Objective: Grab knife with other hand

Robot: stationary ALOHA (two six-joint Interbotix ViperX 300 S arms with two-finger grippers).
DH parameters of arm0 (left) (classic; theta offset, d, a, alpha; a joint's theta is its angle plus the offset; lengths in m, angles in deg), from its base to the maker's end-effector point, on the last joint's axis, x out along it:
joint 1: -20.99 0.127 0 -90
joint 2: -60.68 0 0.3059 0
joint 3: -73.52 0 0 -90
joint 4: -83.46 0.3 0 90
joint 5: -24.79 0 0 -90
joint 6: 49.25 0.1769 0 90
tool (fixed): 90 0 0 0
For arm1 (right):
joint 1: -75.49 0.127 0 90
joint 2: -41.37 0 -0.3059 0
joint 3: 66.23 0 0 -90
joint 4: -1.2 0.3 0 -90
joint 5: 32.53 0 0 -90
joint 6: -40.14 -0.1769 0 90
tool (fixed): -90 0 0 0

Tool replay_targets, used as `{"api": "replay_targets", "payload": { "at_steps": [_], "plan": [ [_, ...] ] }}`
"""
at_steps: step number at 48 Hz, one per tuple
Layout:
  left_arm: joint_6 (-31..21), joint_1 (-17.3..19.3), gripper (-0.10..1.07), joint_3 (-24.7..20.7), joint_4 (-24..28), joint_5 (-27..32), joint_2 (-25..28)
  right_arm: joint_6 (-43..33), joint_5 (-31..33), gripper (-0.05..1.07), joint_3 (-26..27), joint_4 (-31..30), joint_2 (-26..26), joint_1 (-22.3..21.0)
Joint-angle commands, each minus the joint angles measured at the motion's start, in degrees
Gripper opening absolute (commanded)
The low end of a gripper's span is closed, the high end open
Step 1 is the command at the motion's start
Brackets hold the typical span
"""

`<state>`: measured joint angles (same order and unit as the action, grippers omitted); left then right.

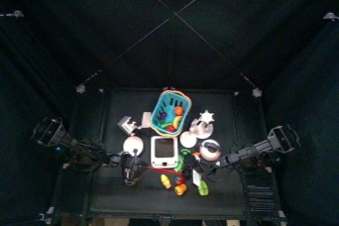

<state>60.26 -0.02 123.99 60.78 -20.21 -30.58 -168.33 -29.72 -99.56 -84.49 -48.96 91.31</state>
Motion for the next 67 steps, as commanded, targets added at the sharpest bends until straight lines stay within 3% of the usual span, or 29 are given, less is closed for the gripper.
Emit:
{"api": "replay_targets", "payload": {
  "at_steps": [1,14,28,45,55,67],
  "plan": [
    [0.4,0.2,0.36,-2.2,-0.5,-0.7,0.9,0.6,-0.9,0.31,3.1,0.4,0.8,-2.5],
    [0.2,-0.4,0.36,-2.9,-1.1,2.1,4.0,0.7,-1.2,0.24,2.0,0.6,2.1,-3.5],
    [-3.4,-1.1,0.36,-4.7,-0.2,4.5,6.9,0.8,-1.6,0.19,1.1,-0.1,2.3,-4.5],
    [-3.8,-0.8,0.36,-6.5,0.4,4.5,6.9,1.8,0.3,0.2,0.4,-10.4,2.4,-4.9],
    [-3.5,-0.3,0.36,-6.4,-1.4,4.3,6.3,1.8,5.3,0.2,-1.6,-11.9,2.5,-4.6],
    [-3.5,2.6,0.36,-6.1,-1.7,3.1,5.1,1.8,5.9,0.2,-2.4,-10.6,1.7,-3.4]
  ]
}}
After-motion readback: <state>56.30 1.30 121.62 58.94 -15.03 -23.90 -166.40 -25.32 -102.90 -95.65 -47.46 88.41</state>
